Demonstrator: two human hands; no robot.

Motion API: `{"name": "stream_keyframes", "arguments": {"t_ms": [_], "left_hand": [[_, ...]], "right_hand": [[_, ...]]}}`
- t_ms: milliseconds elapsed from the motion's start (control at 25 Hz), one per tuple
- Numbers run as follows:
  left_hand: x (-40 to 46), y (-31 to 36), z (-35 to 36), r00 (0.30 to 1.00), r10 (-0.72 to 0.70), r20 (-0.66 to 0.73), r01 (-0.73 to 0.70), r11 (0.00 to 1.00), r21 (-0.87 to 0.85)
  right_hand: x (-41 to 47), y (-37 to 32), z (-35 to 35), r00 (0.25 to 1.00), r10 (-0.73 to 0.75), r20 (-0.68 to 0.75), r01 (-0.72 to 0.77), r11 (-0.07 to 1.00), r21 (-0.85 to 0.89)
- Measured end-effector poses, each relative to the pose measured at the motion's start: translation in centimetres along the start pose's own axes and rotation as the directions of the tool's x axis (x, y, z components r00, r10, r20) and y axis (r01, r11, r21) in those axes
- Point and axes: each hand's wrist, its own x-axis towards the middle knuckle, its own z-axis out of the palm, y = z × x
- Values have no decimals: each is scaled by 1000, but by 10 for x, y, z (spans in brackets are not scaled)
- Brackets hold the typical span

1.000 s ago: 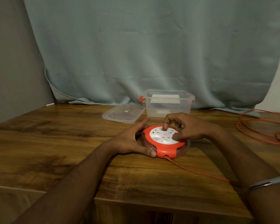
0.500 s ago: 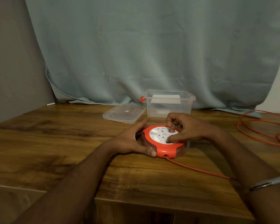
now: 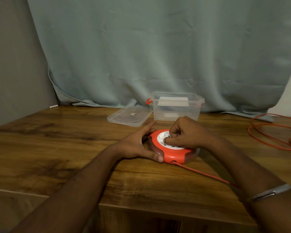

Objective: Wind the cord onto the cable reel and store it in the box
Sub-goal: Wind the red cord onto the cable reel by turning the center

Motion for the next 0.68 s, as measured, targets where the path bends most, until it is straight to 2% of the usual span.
{"name": "stream_keyframes", "arguments": {"t_ms": [160,240,400,480,680], "left_hand": [[0,0,0,1000,-1,1,1,1000,-13],[0,-1,0,1000,-6,-4,6,1000,-13],[0,-1,-1,1000,-11,-10,11,1000,2],[1,-1,-1,1000,-6,-4,6,1000,4],[2,-3,-1,1000,2,-3,-2,1000,9]], "right_hand": [[2,1,0,999,0,-42,0,1000,11],[1,5,-7,999,12,-35,-9,996,93],[-7,17,-26,991,16,131,-52,960,277],[-9,25,-30,981,24,194,-81,952,295],[-8,34,-26,979,42,202,-106,943,316]]}}
